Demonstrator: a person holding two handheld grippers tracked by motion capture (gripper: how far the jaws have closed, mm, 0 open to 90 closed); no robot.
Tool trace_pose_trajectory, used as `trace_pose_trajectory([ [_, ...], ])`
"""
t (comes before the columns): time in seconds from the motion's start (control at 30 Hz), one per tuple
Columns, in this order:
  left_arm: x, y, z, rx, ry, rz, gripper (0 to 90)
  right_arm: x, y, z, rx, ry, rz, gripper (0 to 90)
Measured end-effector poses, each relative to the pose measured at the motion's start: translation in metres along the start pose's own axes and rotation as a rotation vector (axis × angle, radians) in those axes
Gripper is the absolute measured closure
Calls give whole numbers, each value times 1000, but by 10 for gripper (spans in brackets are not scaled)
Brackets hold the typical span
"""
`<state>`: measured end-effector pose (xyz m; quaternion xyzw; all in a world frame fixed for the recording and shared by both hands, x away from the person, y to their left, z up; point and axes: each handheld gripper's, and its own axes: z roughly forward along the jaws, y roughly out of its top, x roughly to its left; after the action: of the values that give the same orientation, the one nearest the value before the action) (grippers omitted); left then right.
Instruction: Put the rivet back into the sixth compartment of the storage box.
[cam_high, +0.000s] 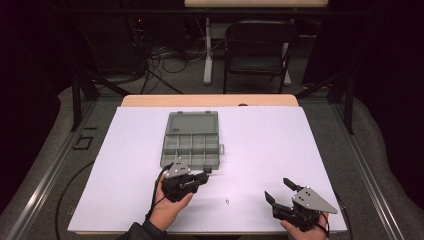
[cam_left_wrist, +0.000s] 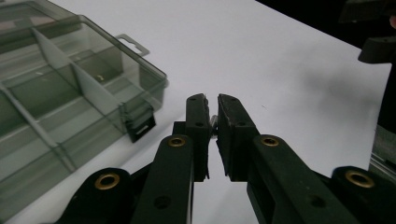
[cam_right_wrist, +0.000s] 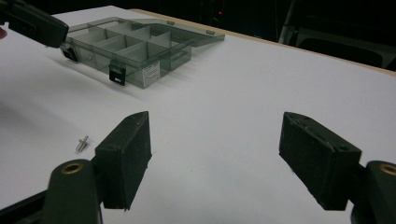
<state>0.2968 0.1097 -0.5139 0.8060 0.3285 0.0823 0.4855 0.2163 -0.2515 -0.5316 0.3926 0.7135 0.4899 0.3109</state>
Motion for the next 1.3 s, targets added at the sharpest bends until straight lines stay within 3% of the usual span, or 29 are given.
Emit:
trace_pose_trajectory([
  [0.5, 36, 5, -27, -83, 93, -92, 828, 0, 0, 0, 2, 3, -1, 248],
  [0.83, 51, 7, -39, -107, 133, -112, 828, 0, 0, 0, 3, 4, 0, 248],
  [1.07, 58, 9, -33, -114, 157, -137, 828, 1, 0, 0, 4, 4, -7, 248],
  [1.3, 63, 9, -21, -85, 177, -133, 828, 1, 0, 0, 12, -2, -5, 248],
])
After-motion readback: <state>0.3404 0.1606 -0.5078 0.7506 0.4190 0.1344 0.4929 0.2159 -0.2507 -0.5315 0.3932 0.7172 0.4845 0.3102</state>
